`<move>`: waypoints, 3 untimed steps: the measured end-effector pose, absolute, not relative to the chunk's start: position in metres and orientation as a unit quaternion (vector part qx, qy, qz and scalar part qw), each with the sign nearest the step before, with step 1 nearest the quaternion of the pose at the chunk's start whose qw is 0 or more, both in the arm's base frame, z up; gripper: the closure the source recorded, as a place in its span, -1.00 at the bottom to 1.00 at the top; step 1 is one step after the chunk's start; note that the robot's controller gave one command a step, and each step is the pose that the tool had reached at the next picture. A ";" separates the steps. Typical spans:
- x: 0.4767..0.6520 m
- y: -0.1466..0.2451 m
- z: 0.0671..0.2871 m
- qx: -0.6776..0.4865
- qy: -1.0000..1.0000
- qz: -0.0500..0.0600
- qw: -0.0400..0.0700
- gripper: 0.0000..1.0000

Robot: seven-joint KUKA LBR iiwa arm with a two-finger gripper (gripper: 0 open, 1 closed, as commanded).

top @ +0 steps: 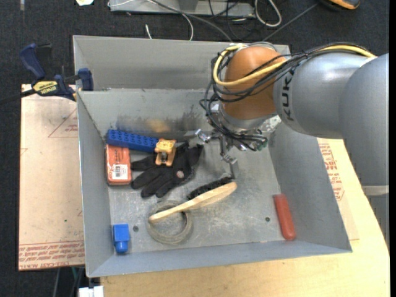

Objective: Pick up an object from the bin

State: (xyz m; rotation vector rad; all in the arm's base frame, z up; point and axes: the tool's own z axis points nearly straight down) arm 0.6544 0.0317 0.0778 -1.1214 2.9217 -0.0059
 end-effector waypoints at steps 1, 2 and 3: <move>0.652 0.063 0.074 -0.480 0.877 -0.003 0.011 1.00; 0.652 0.063 0.074 -0.479 0.878 -0.003 0.011 1.00; 0.652 0.063 0.079 -0.479 0.878 -0.003 0.012 1.00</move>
Offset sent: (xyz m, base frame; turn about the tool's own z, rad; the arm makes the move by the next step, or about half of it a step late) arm 0.0000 0.0000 0.0000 0.0000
